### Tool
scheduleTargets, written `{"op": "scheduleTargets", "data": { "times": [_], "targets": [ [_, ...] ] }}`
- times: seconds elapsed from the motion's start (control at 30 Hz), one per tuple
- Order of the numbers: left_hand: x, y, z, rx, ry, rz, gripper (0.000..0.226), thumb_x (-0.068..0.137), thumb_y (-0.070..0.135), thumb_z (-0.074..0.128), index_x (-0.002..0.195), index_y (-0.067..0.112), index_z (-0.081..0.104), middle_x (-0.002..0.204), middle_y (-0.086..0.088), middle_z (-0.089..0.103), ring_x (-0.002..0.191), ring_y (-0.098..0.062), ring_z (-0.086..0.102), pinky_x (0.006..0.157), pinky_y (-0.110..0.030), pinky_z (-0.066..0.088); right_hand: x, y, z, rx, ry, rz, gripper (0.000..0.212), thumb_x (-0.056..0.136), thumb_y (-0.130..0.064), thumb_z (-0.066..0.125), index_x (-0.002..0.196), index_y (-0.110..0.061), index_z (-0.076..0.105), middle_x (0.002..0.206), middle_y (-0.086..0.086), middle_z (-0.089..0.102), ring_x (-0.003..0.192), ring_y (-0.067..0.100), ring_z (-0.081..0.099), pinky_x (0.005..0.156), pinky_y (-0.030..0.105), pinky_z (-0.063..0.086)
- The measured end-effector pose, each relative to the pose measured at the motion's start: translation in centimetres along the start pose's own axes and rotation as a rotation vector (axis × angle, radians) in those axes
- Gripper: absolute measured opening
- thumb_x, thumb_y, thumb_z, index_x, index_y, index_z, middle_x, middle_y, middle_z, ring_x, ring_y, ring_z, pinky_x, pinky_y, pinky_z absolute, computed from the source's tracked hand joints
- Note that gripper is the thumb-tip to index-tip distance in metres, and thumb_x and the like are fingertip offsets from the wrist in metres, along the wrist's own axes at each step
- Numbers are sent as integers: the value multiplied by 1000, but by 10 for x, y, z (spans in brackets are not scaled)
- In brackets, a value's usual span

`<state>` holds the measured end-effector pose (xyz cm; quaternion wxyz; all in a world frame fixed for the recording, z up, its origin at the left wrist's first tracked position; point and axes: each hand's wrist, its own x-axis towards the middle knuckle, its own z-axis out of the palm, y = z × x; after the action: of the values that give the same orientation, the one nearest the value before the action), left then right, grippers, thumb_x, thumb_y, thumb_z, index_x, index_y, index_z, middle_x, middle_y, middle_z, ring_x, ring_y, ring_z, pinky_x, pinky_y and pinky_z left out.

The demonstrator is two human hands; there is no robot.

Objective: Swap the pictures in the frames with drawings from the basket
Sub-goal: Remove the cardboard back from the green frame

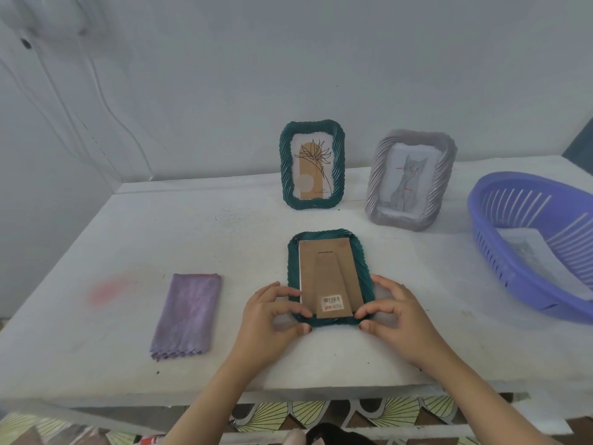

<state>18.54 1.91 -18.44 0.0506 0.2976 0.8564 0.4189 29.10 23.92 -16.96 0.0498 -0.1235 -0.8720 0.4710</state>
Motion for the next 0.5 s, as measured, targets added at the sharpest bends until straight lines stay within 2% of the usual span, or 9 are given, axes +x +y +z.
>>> {"op": "scheduleTargets", "data": {
  "times": [0.07, 0.17, 0.23, 0.3, 0.37, 0.43, 0.5],
  "targets": [
    [0, -1, 1, 17, 1, 15, 29, 67, 33, 80, 69, 56, 62, 111, 31, 53, 120, 13, 28, 101, -26, 23, -1, 1, 0, -6, 5, -7, 23, 72, -19, 76, 71, -41, 71, 133, -24, 33, 127, 2, 25, 106, 27, 15],
    [-2, -2, 3, 37, 4, 29, 18, 68, 32, 79, 71, 46, 68, 111, 30, 52, 120, 1, 34, 103, -30, 26, -2, 1, 1, 2, 8, -19, 23, 73, -20, 76, 70, -42, 71, 134, -25, 32, 128, 1, 25, 106, 27, 14],
    [-1, -1, 3, 35, 2, 27, 9, 65, 41, 76, 73, 39, 71, 111, 29, 53, 118, 4, 35, 102, -25, 26, -3, 0, 0, -12, -6, -29, 24, 73, -21, 75, 73, -44, 69, 132, -28, 31, 127, 0, 24, 106, 28, 15],
    [0, 4, 0, -10, 3, 16, 20, 63, 54, 63, 73, 39, 71, 109, 29, 55, 114, 13, 37, 96, -16, 25, -3, -4, -2, -26, -29, -35, 27, 75, -21, 74, 78, -47, 68, 132, -27, 29, 128, 0, 23, 107, 29, 15],
    [2, 12, -4, -80, 5, -8, 23, 67, 56, 56, 80, 43, 69, 102, 32, 59, 108, 14, 42, 92, -13, 27, -3, -9, -5, -15, -16, -37, 30, 78, -22, 72, 85, -50, 67, 136, -23, 28, 129, -1, 20, 107, 28, 15],
    [4, 20, -6, -89, 45, -30, 22, 72, 51, 63, 93, 42, 65, 99, 34, 60, 103, 13, 46, 93, -18, 34, -2, -13, -7, -40, 72, -73, 37, 81, -23, 67, 101, -53, 57, 136, -21, 32, 128, -2, 24, 107, 27, 19],
    [10, 26, -4, -33, 69, -76, 39, 74, 45, 70, 110, 36, 59, 110, 29, 56, 108, 7, 44, 98, -26, 37, 2, -16, -6, -69, 139, -100, 41, 85, -24, 63, 116, -47, 48, 129, -21, 41, 123, -1, 32, 108, 28, 26]
  ]
}}
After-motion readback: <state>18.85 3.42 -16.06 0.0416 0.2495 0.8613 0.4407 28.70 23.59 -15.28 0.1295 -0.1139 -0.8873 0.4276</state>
